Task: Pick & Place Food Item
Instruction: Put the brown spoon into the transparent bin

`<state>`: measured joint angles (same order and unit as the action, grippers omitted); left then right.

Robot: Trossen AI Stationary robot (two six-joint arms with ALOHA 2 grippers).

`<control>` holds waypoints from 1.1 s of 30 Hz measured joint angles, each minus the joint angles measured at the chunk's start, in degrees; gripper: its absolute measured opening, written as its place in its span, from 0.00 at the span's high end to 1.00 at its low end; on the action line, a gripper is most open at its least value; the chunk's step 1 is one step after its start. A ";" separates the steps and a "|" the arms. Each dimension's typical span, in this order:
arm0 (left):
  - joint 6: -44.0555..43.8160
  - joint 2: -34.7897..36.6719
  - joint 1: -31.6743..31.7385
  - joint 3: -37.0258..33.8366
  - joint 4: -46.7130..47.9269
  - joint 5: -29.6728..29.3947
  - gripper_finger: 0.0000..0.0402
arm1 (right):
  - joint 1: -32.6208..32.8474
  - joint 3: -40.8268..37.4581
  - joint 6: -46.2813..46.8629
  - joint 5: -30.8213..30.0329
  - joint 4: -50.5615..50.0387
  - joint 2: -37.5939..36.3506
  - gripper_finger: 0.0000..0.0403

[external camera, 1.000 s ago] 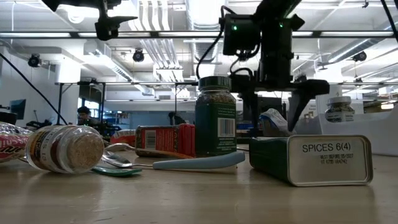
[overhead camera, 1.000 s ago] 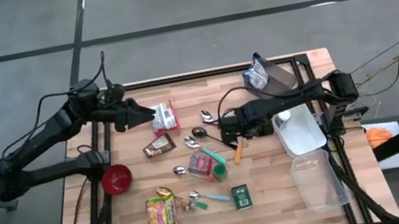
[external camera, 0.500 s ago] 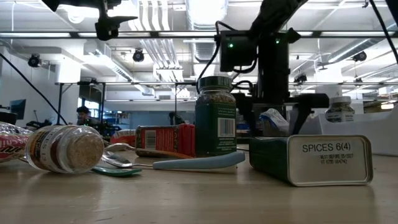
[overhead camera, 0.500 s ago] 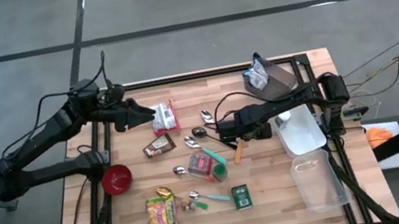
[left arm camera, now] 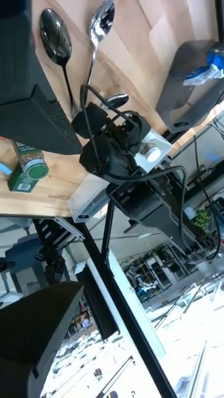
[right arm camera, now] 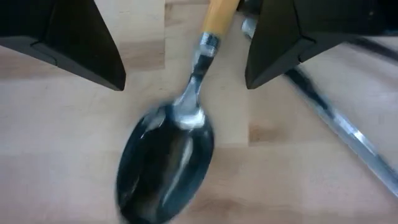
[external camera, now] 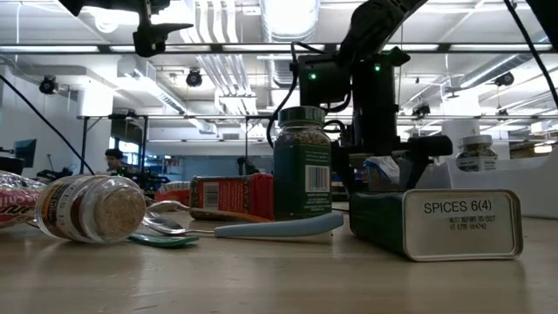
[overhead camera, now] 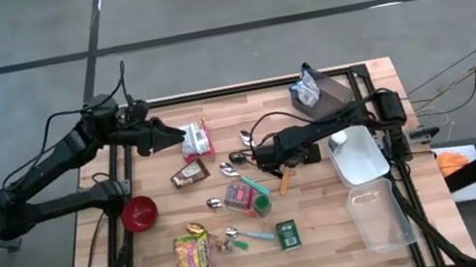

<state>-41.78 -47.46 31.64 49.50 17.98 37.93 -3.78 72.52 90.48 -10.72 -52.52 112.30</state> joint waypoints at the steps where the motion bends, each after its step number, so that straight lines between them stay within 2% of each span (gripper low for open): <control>1: 0.02 0.00 0.00 0.00 0.00 0.00 0.13 | -0.26 -0.14 -0.57 0.13 0.04 -0.04 0.21; 14: -0.06 0.00 0.00 0.00 -0.07 -0.44 0.13 | -0.68 -1.49 -2.40 2.20 4.35 0.16 0.62; 23: -0.26 0.00 0.00 0.00 -0.07 -0.44 0.13 | 0.67 -2.70 -2.68 2.58 4.99 0.10 0.80; 29: -0.44 0.00 0.00 0.00 -0.04 -0.44 0.13 | 0.80 -2.80 -6.60 1.62 5.14 0.17 0.94; 33: -0.66 0.00 0.00 0.00 -0.02 -0.44 0.13 | 0.80 -2.80 -8.50 1.46 5.34 0.19 0.95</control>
<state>-42.44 -47.46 31.64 49.50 17.96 37.50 -2.98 69.71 81.98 -9.26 -47.18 112.49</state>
